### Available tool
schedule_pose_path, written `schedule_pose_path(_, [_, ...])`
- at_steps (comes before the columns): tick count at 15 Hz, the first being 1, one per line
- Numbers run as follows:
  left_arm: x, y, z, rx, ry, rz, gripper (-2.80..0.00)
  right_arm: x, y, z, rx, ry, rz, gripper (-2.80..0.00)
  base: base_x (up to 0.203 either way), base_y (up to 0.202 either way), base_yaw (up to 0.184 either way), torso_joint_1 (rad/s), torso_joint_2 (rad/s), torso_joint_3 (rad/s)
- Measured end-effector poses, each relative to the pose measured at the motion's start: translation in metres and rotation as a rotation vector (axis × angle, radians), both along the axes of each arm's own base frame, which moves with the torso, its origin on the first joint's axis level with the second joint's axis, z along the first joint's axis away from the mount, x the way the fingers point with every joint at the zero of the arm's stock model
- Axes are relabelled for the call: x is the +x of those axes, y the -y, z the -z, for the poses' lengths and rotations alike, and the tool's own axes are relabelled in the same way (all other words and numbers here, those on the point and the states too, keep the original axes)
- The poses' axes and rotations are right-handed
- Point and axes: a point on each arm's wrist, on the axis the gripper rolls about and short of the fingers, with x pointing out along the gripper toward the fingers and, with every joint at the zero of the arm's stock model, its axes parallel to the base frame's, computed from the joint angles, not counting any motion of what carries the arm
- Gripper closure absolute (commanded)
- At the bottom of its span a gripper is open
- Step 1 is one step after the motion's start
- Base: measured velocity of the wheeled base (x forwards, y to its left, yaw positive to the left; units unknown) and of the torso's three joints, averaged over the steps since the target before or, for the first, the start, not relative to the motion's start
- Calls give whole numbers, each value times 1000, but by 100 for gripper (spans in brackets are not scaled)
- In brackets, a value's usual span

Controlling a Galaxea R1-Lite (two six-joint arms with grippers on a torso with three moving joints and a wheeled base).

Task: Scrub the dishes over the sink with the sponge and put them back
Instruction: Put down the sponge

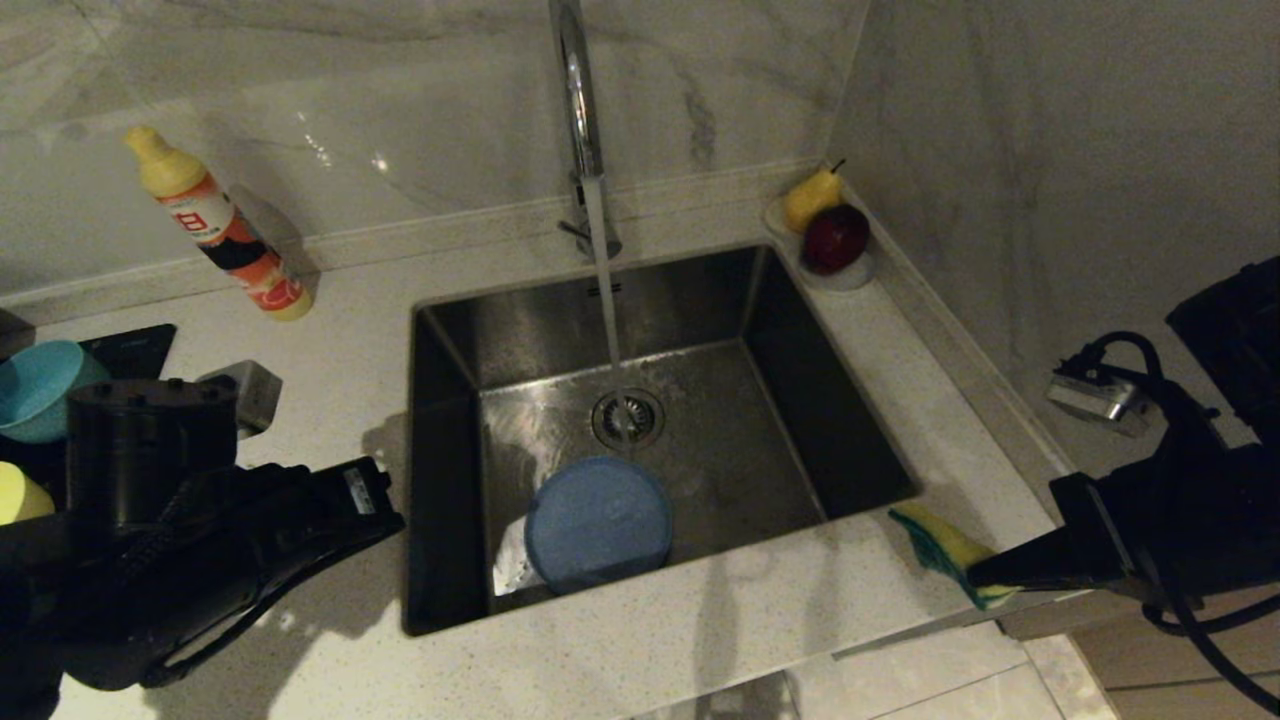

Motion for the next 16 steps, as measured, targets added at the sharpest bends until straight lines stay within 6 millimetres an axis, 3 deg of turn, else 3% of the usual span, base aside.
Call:
schedule_pose_path(8, [-21, -7, -14, -3, 17, 3, 0, 36, 41, 15, -158, 90, 150, 0, 0, 0, 0, 0, 0, 0])
schedule_pose_path(12, [-24, -8, -19, -9, 32, 5, 0, 52, 63, 21, -260, 195, 104, 0, 0, 0, 0, 0, 0, 0])
schedule_pose_path(16, [-25, -5, -20, -13, 39, 19, 0, 69, 71, 27, -341, 290, 32, 0, 0, 0, 0, 0, 0, 0])
